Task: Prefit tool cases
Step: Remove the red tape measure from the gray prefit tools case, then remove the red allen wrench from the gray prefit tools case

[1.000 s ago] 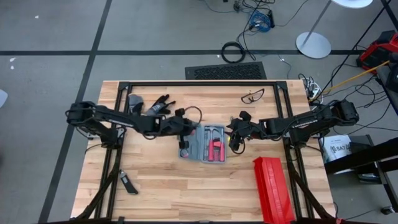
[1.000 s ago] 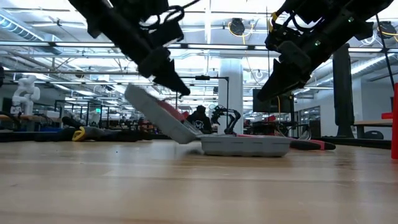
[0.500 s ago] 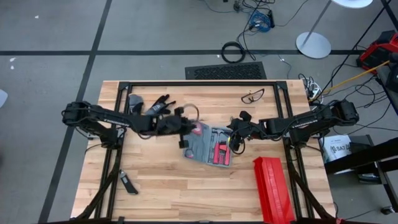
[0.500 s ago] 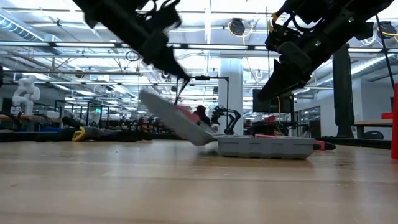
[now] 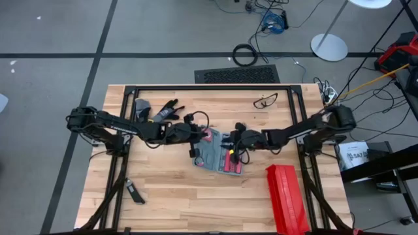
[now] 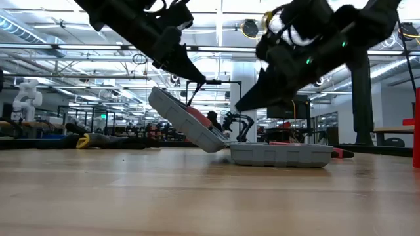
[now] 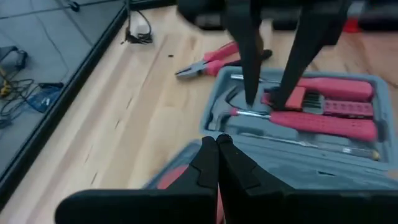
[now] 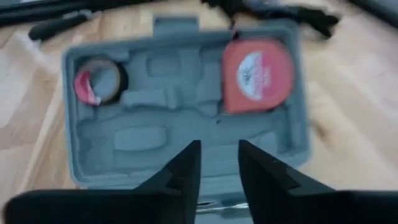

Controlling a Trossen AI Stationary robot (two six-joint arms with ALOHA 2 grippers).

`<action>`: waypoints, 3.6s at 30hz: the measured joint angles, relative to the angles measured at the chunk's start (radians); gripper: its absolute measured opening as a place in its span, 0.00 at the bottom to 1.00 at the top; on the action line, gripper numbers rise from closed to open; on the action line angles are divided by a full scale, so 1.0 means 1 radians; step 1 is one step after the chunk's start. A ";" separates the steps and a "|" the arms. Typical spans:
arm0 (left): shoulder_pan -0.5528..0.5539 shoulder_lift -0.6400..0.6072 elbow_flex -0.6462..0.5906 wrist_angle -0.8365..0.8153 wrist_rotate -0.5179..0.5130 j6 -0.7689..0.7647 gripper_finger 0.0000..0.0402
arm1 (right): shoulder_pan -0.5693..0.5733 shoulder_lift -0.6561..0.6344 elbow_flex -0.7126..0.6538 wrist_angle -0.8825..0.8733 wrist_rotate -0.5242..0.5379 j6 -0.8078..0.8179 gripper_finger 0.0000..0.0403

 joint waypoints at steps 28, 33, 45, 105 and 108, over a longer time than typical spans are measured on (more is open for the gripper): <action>-0.045 -0.043 0.000 -0.008 -0.135 -0.027 0.00 | 0.009 0.337 0.288 -0.103 -0.126 -0.052 0.00; -0.072 -0.142 0.000 -0.038 -0.167 -0.025 0.00 | 0.035 0.241 0.291 -0.151 -0.121 -0.076 0.00; -0.247 -0.344 0.002 -0.434 -0.120 -0.270 0.00 | 0.097 0.043 0.289 -0.472 -0.092 -0.083 0.00; -0.194 -0.109 0.000 -0.387 -0.229 -0.286 0.34 | 0.129 0.103 0.293 -0.812 0.018 0.204 0.54; -0.194 -0.103 0.000 -0.387 -0.229 -0.286 0.34 | 0.121 0.136 0.296 -0.806 0.024 0.230 0.54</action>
